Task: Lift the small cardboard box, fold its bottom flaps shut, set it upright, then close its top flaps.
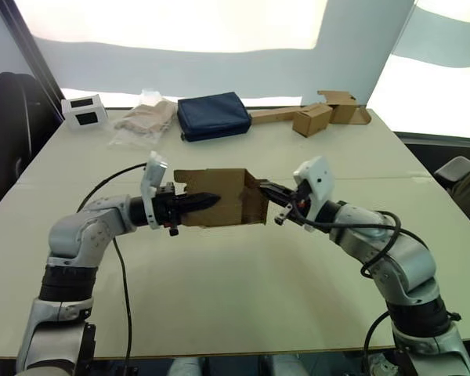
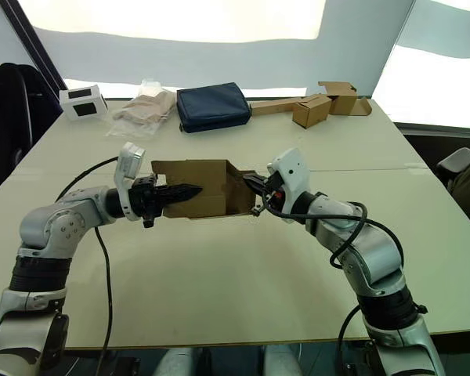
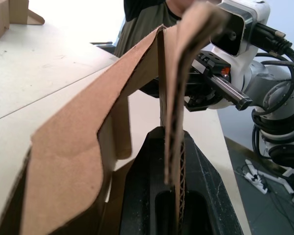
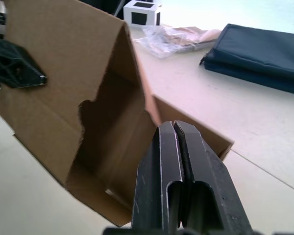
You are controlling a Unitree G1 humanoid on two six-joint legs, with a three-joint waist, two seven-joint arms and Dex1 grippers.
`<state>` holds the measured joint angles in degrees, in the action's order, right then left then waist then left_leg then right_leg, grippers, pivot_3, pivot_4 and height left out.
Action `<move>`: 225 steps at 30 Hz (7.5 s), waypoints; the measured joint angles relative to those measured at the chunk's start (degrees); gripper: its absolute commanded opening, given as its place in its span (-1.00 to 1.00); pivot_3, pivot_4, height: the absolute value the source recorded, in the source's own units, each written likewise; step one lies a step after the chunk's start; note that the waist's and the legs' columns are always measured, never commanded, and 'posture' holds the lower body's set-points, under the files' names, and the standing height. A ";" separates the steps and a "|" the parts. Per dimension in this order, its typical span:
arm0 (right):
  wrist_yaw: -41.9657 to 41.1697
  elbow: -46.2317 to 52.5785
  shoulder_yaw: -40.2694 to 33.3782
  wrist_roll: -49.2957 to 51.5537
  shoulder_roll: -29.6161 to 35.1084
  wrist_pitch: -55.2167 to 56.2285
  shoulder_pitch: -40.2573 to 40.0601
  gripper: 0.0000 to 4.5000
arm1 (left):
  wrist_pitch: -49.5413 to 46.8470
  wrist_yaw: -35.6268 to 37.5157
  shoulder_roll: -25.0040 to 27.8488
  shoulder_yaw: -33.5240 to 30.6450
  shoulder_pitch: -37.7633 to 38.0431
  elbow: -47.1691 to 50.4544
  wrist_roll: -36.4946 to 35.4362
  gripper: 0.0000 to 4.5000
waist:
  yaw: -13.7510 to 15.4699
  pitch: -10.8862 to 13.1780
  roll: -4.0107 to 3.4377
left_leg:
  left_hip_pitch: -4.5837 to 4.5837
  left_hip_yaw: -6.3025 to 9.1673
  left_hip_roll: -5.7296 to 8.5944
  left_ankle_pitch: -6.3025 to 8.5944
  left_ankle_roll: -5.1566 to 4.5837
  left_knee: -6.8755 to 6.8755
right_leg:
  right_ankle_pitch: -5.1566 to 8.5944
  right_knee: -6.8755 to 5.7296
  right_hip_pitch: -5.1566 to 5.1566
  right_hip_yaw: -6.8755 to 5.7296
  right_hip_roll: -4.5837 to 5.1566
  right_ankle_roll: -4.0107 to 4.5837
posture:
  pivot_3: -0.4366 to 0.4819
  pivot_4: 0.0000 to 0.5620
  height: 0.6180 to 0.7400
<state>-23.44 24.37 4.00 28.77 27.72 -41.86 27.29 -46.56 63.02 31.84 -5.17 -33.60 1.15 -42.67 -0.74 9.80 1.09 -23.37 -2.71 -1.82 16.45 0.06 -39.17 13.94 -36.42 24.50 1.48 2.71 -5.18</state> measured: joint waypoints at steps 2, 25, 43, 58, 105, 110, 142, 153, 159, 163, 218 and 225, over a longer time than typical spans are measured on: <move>0.09 -0.22 -0.03 -0.62 -0.31 0.22 0.12 -1.00 | 0.60 0.37 0.15 0.01 0.00 -0.09 0.23 -1.00 | 0.00 0.00 0.00 | 0.00 0.00 -0.01 0.00 0.00 0.00 | 0.00 0.00 0.00 0.00 -0.01 0.00 | -0.05 -0.47 1.00; -2.40 1.79 3.06 -1.70 -3.36 -1.25 0.12 -1.00 | 0.31 3.05 1.05 1.73 -0.07 -1.01 0.65 -1.00 | -0.05 0.00 0.00 | 0.00 0.02 -0.02 0.00 0.00 0.01 | 0.00 -0.01 0.00 -0.01 -0.03 0.00 | -0.05 -0.47 1.00; -1.55 1.12 5.55 -7.63 -7.31 -0.69 2.04 -1.00 | -8.22 -0.64 1.12 -0.41 -1.56 -0.99 -4.52 -1.00 | -0.10 0.01 -0.01 | 0.01 0.04 -0.02 0.00 0.00 0.02 | 0.00 -0.01 0.01 -0.01 -0.04 0.00 | -0.05 -0.47 1.00; -4.06 1.03 6.12 -11.03 -7.08 4.62 2.28 -1.00 | -22.54 -10.75 -2.71 -9.14 -4.11 -3.74 -16.18 -1.00 | -0.18 0.01 -0.01 | 0.01 0.08 -0.02 0.00 0.00 0.03 | 0.00 -0.01 0.01 -0.02 -0.03 -0.01 | -0.05 -0.47 1.00; -12.40 -5.07 -11.50 10.92 -1.42 -3.87 2.38 -1.00 | 23.49 3.07 0.82 4.24 -3.34 -1.12 11.38 -1.00 | -0.07 0.03 -0.03 | -0.01 0.01 -0.05 0.01 -0.01 0.07 | 0.00 0.09 0.01 -0.02 -0.09 0.01 | -0.05 -0.47 1.00; -12.52 -8.39 -9.42 10.60 -2.61 -3.09 2.64 -1.00 | 23.55 3.24 0.69 4.39 -3.33 -1.07 11.69 -1.00 | -0.06 0.03 -0.04 | -0.04 0.00 -0.04 0.01 -0.02 0.07 | -0.01 0.12 0.01 -0.01 -0.05 -0.01 | -0.05 -0.47 1.00; -13.16 -5.98 -2.38 6.50 -3.67 -0.51 4.01 -1.00 | 15.97 3.19 0.55 5.29 -4.06 1.37 7.51 -1.00 | 0.07 0.03 -0.05 | -0.04 0.04 -0.04 0.01 -0.02 0.07 | -0.01 0.09 0.01 -0.02 -0.04 0.00 | -0.05 -0.47 1.00; -13.57 -3.18 -9.68 10.25 1.18 -2.63 -5.07 -1.00 | 15.95 0.52 0.34 3.27 -6.33 -1.21 7.11 -1.00 | 0.00 0.03 -0.02 | -0.03 0.04 -0.04 0.01 -0.02 0.07 | -0.01 0.09 0.01 -0.02 -0.08 -0.01 | -0.05 -0.47 1.00; -13.33 -7.33 -8.22 8.23 -1.36 -0.62 -7.79 -1.00 | 15.65 0.46 -0.11 2.62 -7.34 -1.23 6.70 -1.00 | -0.22 0.04 -0.03 | -0.01 0.00 -0.03 0.01 -0.02 0.06 | -0.01 0.08 0.01 0.01 -0.09 -0.01 | -0.05 -0.47 1.00; -12.76 -9.31 -7.01 7.33 -3.71 0.78 -6.77 -1.00 | 15.29 0.37 -0.30 2.60 -7.34 -1.06 5.79 -1.00 | -0.13 0.04 -0.03 | -0.01 0.02 -0.04 0.01 -0.02 0.06 | -0.01 0.07 0.01 0.00 -0.10 -0.01 | -0.05 -0.47 1.00; -12.07 -1.60 -6.34 18.88 -6.60 -7.93 1.30 -1.00 | -6.60 -6.64 -2.35 -6.59 -8.13 -4.90 -11.97 -1.00 | -0.08 0.04 -0.04 | -0.02 0.06 -0.04 0.01 -0.01 0.06 | -0.01 0.07 0.01 -0.02 -0.06 -0.02 | -0.05 -0.47 1.00; -11.98 -1.39 -6.21 19.11 -6.08 -7.91 1.30 -1.00 | -8.37 -8.14 -2.55 -7.22 -8.12 -4.19 -13.38 -1.00 | -0.08 0.04 -0.04 | -0.02 0.06 -0.04 0.01 -0.01 0.06 | -0.01 0.07 0.01 -0.02 -0.06 -0.02 | -0.05 -0.47 1.00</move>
<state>-35.42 22.98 -2.21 47.88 21.63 -49.78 28.58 -54.93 54.88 29.29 -12.39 -41.72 -3.05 -56.05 -0.82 9.83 1.06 -23.39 -2.65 -1.86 16.45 0.04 -39.11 13.92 -36.35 24.50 1.46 2.65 -5.20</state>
